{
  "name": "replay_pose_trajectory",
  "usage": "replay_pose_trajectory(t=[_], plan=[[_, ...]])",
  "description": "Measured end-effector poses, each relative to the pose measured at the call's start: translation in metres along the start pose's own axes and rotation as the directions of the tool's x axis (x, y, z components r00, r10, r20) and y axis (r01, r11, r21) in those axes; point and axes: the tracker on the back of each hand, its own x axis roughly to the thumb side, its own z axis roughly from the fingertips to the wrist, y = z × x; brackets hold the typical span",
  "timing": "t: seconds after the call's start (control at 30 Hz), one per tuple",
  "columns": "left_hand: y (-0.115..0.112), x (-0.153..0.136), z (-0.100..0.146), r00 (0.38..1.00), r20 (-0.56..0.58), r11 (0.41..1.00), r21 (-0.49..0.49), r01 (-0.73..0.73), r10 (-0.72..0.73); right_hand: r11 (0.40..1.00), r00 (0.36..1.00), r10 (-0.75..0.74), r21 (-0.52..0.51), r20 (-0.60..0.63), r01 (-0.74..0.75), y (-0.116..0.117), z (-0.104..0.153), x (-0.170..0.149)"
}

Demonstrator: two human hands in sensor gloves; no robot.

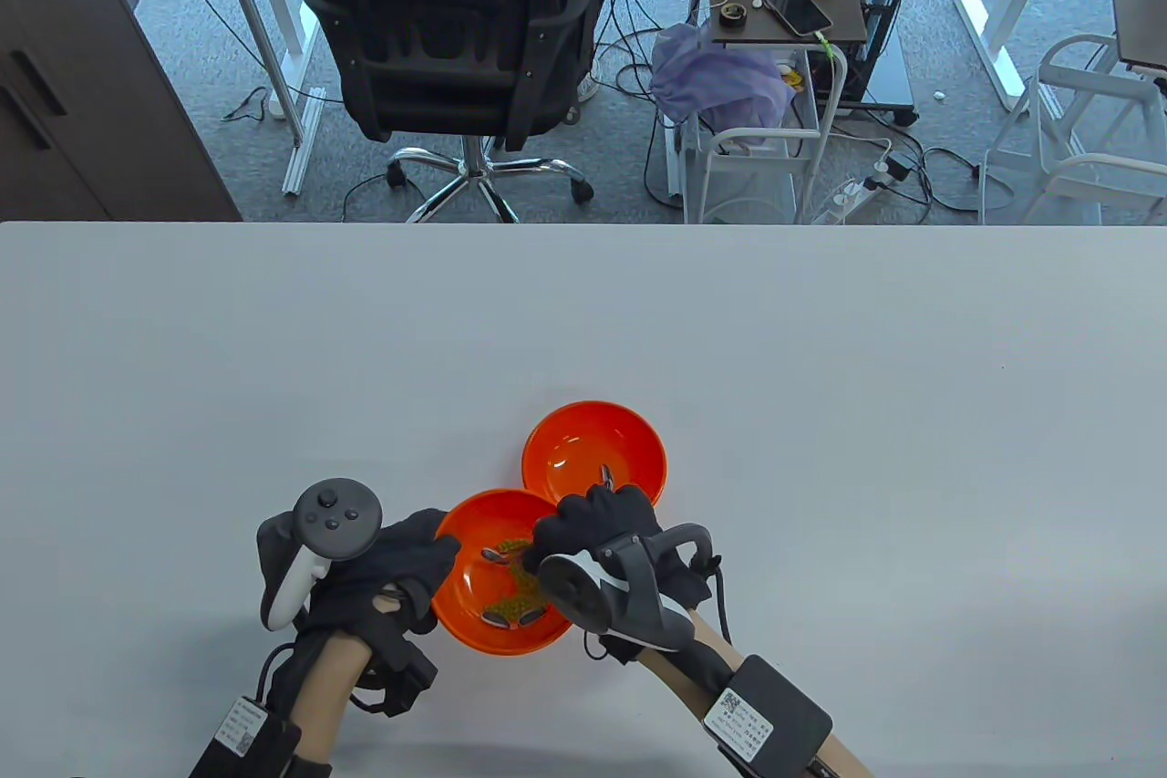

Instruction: Pick sunflower seeds with tweezers into bowl

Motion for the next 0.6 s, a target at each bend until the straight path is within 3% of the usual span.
replay_pose_trajectory(t=[0.27,0.6], plan=[[0.001,0.000,0.000,1.000,-0.004,1.000,0.002,0.000,0.000,0.998,0.982,-0.035,-0.054,-0.187,0.025,-0.014,-0.010,-0.045],[0.003,-0.002,0.000,1.000,-0.021,1.000,0.005,0.005,-0.005,1.000,0.964,-0.023,-0.015,-0.263,0.019,-0.005,-0.013,-0.069]])
